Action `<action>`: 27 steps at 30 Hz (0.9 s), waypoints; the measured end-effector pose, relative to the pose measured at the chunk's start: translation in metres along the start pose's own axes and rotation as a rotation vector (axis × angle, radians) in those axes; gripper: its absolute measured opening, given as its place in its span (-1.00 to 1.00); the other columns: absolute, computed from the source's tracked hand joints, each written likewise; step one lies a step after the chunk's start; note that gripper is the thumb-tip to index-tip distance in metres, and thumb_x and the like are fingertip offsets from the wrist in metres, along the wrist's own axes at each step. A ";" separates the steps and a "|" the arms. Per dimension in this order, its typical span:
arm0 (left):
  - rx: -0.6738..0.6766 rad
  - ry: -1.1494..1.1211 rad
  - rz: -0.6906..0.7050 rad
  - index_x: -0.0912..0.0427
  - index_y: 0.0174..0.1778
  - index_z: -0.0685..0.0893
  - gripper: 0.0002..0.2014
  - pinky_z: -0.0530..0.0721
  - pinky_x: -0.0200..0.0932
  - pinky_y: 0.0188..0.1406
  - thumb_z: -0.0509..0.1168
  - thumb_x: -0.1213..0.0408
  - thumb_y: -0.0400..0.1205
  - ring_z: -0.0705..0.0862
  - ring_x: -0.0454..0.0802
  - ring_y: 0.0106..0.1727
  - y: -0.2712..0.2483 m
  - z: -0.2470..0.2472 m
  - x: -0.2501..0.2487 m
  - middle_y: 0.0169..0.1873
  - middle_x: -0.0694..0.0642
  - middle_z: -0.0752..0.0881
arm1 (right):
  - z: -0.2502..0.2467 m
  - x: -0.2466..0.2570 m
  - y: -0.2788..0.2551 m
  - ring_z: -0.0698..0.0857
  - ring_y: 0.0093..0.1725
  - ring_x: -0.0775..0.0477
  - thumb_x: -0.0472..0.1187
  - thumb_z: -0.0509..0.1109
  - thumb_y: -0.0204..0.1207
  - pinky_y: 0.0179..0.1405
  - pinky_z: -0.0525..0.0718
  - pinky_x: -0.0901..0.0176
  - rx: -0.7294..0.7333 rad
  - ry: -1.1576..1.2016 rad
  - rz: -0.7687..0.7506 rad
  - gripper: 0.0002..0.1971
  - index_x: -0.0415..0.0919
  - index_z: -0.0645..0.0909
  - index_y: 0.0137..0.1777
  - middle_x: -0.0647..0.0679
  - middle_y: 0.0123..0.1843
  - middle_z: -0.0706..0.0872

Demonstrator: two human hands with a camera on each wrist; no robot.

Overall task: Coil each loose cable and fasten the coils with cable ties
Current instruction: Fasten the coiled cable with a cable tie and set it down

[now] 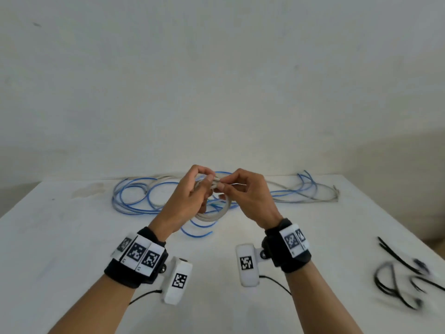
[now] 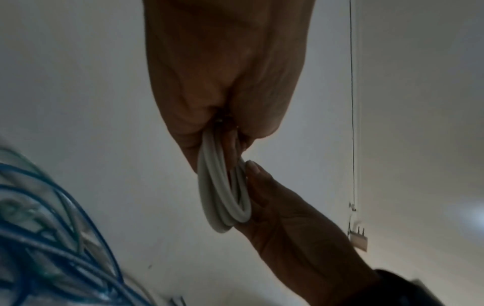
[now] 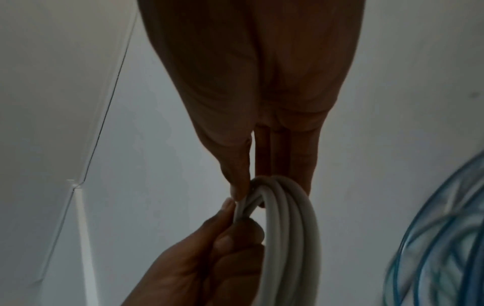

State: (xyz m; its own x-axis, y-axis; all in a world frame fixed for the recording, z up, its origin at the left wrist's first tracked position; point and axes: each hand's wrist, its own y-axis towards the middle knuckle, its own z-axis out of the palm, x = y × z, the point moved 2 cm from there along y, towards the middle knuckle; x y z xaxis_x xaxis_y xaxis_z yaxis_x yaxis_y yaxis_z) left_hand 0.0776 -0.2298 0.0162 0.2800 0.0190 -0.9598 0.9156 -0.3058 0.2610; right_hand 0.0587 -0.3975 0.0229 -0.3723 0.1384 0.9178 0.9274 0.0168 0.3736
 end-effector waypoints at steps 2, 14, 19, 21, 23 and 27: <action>0.079 -0.002 -0.002 0.26 0.07 0.45 -0.82 0.28 -0.26 -0.59 0.14 0.19 0.83 0.22 -0.10 -0.53 0.004 0.022 -0.002 -0.54 -0.11 0.37 | -0.026 0.004 -0.008 0.88 -0.04 -0.36 -0.39 0.56 0.55 0.02 0.85 -0.24 0.015 -0.066 0.033 -0.92 -0.27 0.72 -0.13 -0.38 -0.07 0.85; 0.351 -0.124 -0.157 0.17 -0.08 0.39 -0.84 0.28 -0.30 -0.61 0.17 0.34 0.83 0.26 -0.14 -0.54 0.009 0.151 -0.022 -0.47 0.03 0.40 | -0.174 0.015 -0.066 0.83 -0.09 -0.09 -0.14 0.45 0.69 -0.04 0.83 0.10 -0.041 -0.264 0.400 -0.81 -0.30 0.67 0.01 -0.16 -0.09 0.82; 0.422 -0.106 -0.184 0.16 -0.03 0.38 -0.87 0.28 -0.29 -0.58 0.17 0.30 0.83 0.22 -0.12 -0.51 -0.005 0.171 -0.019 -0.42 0.05 0.40 | -0.277 -0.030 -0.106 0.81 -0.18 -0.19 -0.11 0.65 0.45 -0.06 0.84 0.02 -0.098 -1.028 0.842 -0.75 -0.28 0.71 -0.25 -0.14 -0.20 0.83; 0.449 -0.103 -0.205 0.15 -0.04 0.39 -0.86 0.29 -0.29 -0.57 0.18 0.30 0.82 0.24 -0.13 -0.51 -0.010 0.178 -0.016 -0.41 0.05 0.41 | -0.289 -0.035 -0.129 0.72 -0.15 -0.20 0.06 0.65 0.44 -0.10 0.69 0.06 -0.114 -1.240 0.941 -0.57 -0.22 0.54 -0.30 -0.14 -0.16 0.75; 0.471 -0.101 -0.224 0.15 -0.02 0.41 -0.89 0.29 -0.29 -0.55 0.18 0.30 0.82 0.25 -0.13 -0.50 -0.014 0.184 -0.013 -0.40 0.05 0.41 | -0.293 -0.038 -0.142 0.66 -0.12 -0.21 0.12 0.60 0.49 -0.12 0.59 0.07 -0.189 -1.264 0.934 -0.52 -0.21 0.46 -0.29 -0.15 -0.17 0.68; 0.495 -0.082 -0.235 0.16 0.00 0.42 -0.90 0.30 -0.28 -0.54 0.18 0.28 0.82 0.25 -0.12 -0.50 -0.021 0.185 -0.010 -0.40 0.04 0.42 | -0.292 -0.065 -0.151 0.76 -0.11 -0.24 0.22 0.64 0.36 -0.01 0.75 0.00 -0.229 -1.218 0.979 -0.50 -0.14 0.49 -0.30 -0.16 -0.13 0.80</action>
State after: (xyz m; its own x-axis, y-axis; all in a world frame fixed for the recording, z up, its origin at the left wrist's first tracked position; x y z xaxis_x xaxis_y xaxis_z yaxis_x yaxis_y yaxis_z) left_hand 0.0018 -0.3998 0.0007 0.0434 0.0727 -0.9964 0.7002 -0.7136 -0.0216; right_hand -0.0672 -0.6983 -0.0541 0.6992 0.6880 0.1942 0.7146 -0.6810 -0.1601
